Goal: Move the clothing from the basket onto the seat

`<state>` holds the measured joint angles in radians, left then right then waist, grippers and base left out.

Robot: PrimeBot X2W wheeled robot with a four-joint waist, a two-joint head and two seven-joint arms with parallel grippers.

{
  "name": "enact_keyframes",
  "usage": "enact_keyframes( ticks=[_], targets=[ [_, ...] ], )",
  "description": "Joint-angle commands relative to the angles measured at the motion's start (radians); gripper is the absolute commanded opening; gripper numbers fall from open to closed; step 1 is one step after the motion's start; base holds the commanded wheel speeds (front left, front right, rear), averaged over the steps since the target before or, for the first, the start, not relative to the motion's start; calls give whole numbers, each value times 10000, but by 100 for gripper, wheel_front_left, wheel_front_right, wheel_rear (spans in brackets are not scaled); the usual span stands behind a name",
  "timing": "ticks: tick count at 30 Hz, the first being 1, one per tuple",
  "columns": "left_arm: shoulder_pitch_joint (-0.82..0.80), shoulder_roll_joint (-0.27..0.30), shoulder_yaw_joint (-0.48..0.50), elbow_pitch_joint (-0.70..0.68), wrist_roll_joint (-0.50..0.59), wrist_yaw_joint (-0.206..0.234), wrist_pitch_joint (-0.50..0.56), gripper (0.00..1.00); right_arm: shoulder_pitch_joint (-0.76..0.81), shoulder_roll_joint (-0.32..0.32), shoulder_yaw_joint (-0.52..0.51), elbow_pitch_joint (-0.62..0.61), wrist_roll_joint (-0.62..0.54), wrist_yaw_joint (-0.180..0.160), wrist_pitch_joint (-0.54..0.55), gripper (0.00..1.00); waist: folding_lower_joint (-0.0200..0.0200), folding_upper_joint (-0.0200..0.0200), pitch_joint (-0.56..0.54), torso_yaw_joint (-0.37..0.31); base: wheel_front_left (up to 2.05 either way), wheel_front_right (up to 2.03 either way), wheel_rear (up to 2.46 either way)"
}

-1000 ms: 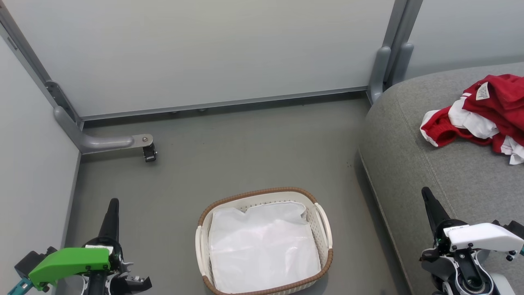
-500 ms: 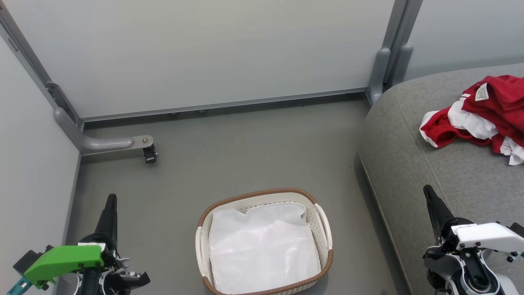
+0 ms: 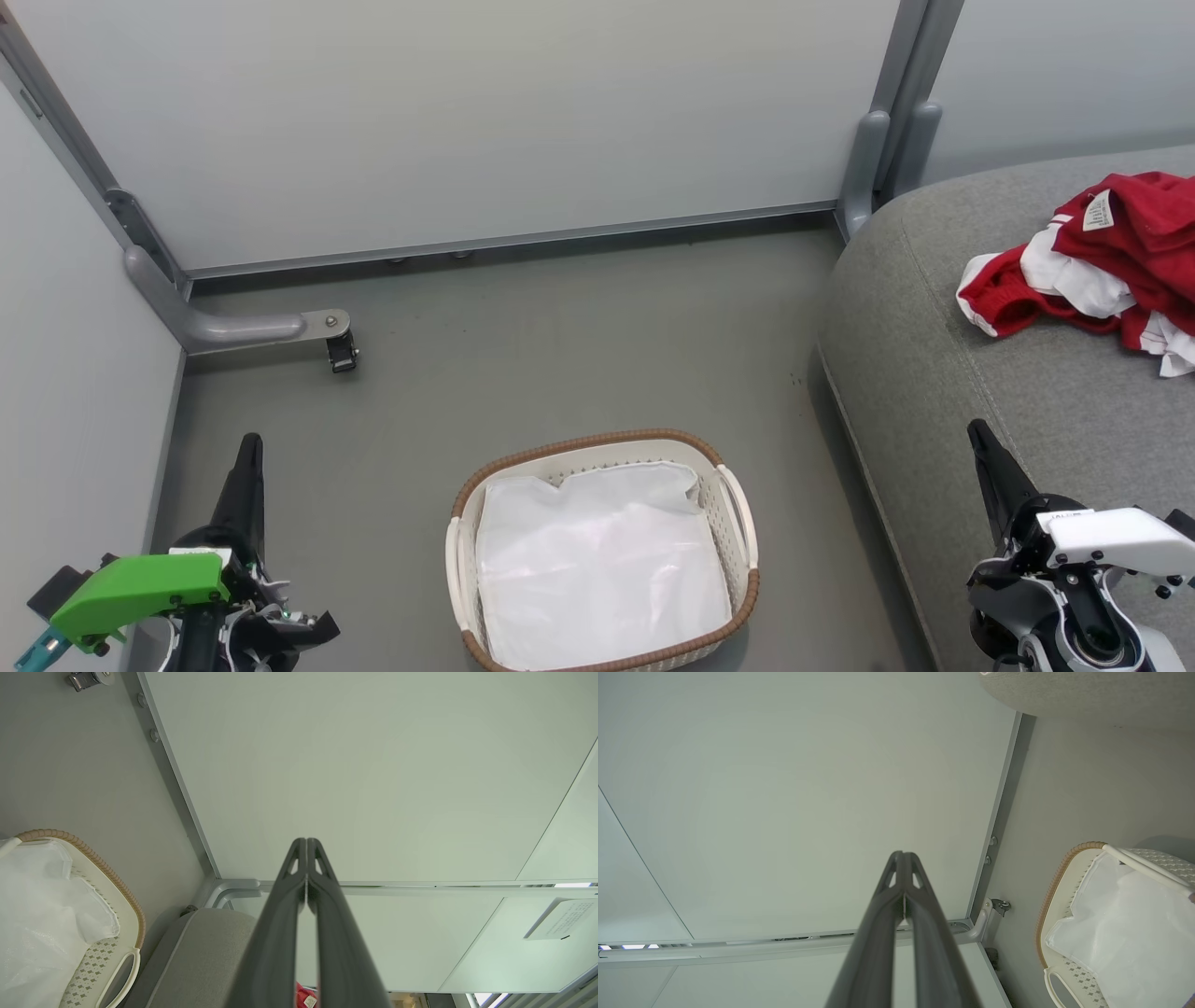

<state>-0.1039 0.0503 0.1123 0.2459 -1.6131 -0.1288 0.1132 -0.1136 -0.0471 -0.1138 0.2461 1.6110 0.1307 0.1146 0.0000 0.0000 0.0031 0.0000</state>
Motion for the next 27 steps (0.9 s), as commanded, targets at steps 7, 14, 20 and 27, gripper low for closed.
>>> enact_keyframes(
  ticks=[7, 14, 20, 27],
  targets=[
    [-102, 28, 31, -15, -15, -45, 31, 0, 103, -59, -27, -41, 37, 0, 25, 0, 0, 0, 0, 0, 0, 0, 0],
    [-102, 25, 34, -16, -13, -45, 33, 0, 103, -59, -26, -42, 37, 0, 25, 0, 0, 0, 0, 0, 0, 0, 0],
    [-102, 23, 36, -16, -10, -45, 36, 0, 103, -59, -26, -42, 38, 0, 25, 0, 0, 0, 0, 0, 0, 0, 0],
    [-103, 20, 38, -16, -7, -45, 39, 0, 103, -59, -26, -42, 38, 0, 25, 0, 0, 0, 0, 0, 0, 0, 0]
  ],
)
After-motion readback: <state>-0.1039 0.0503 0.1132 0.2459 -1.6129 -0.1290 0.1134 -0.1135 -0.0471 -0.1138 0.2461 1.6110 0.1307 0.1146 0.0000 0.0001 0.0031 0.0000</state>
